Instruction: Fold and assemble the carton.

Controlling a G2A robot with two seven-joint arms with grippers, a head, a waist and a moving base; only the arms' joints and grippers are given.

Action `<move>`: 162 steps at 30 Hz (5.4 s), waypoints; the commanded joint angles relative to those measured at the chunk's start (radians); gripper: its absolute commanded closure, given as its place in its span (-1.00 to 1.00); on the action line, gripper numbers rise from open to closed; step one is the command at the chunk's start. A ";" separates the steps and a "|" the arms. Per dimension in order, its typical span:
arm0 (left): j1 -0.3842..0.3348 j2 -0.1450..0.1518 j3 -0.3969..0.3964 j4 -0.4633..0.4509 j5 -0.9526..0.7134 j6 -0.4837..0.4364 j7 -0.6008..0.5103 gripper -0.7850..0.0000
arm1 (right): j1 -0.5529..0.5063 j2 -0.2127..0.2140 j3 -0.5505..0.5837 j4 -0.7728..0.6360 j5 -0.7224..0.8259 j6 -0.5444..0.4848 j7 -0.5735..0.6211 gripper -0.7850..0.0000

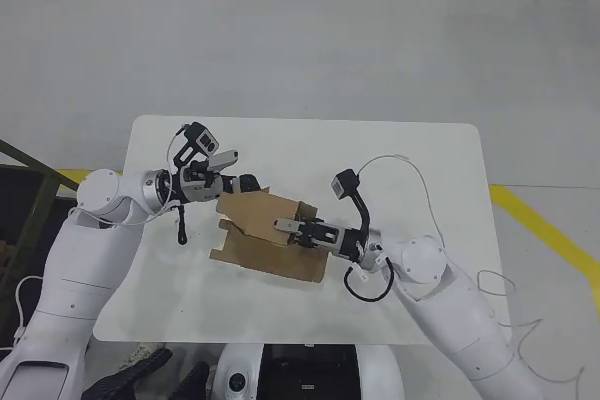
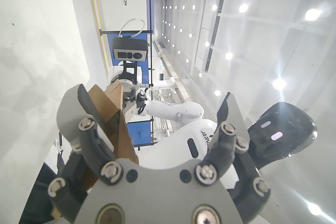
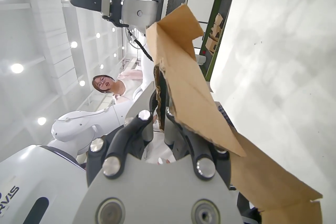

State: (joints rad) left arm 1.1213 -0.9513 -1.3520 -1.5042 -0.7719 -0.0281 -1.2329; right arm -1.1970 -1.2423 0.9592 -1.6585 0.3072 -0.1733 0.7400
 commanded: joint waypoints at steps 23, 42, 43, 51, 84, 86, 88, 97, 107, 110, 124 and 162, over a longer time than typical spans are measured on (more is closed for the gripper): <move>0.063 0.006 -0.039 -0.060 -0.007 0.024 -0.009 -1.00 | -0.048 0.023 0.113 -0.048 -0.070 0.044 -0.058 1.00; 0.047 0.000 -0.029 -0.037 -0.017 0.016 -0.003 -1.00 | -0.019 0.012 0.062 -0.058 -0.043 0.045 -0.040 1.00; 0.048 0.000 -0.026 -0.039 -0.015 0.017 -0.007 -1.00 | -0.017 0.011 0.061 -0.053 -0.045 0.046 -0.048 1.00; 0.058 0.003 -0.039 -0.052 -0.008 0.027 -0.023 -1.00 | -0.012 0.009 0.074 -0.015 -0.081 0.067 -0.118 1.00; 0.095 -0.001 -0.053 -0.078 -0.014 0.010 0.021 -1.00 | -0.044 0.010 0.087 -0.092 -0.071 0.062 -0.106 1.00; 0.097 -0.001 -0.050 -0.082 -0.011 0.010 0.021 -1.00 | -0.041 0.009 0.084 -0.089 -0.071 0.063 -0.110 1.00; 0.099 -0.001 -0.051 -0.084 -0.011 0.010 0.020 -1.00 | -0.038 0.008 0.081 -0.088 -0.074 0.064 -0.115 1.00; 0.095 0.002 -0.085 -0.061 -0.010 0.004 0.029 -1.00 | -0.035 0.008 0.071 -0.100 -0.082 0.068 -0.079 1.00; 0.081 -0.002 -0.070 -0.045 -0.007 -0.003 0.031 -1.00 | -0.024 0.004 0.056 -0.100 -0.079 0.076 -0.080 1.00; 0.080 -0.003 -0.064 -0.049 -0.015 0.004 0.016 -1.00 | -0.018 0.003 0.062 -0.083 -0.081 0.083 -0.102 1.00; 0.104 -0.008 -0.039 -0.072 -0.038 0.028 0.000 -1.00 | -0.017 0.001 0.094 -0.043 -0.089 0.080 -0.165 1.00; 0.074 -0.023 -0.009 -0.062 -0.012 0.014 0.049 -1.00 | -0.056 -0.007 0.067 -0.096 -0.102 0.126 -0.182 1.00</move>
State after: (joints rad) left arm 1.1954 -0.9744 -1.3591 -1.5663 -0.7853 -0.0138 -1.1826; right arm -1.2529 -1.2495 1.0271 -1.7547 0.2027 -0.0488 0.5541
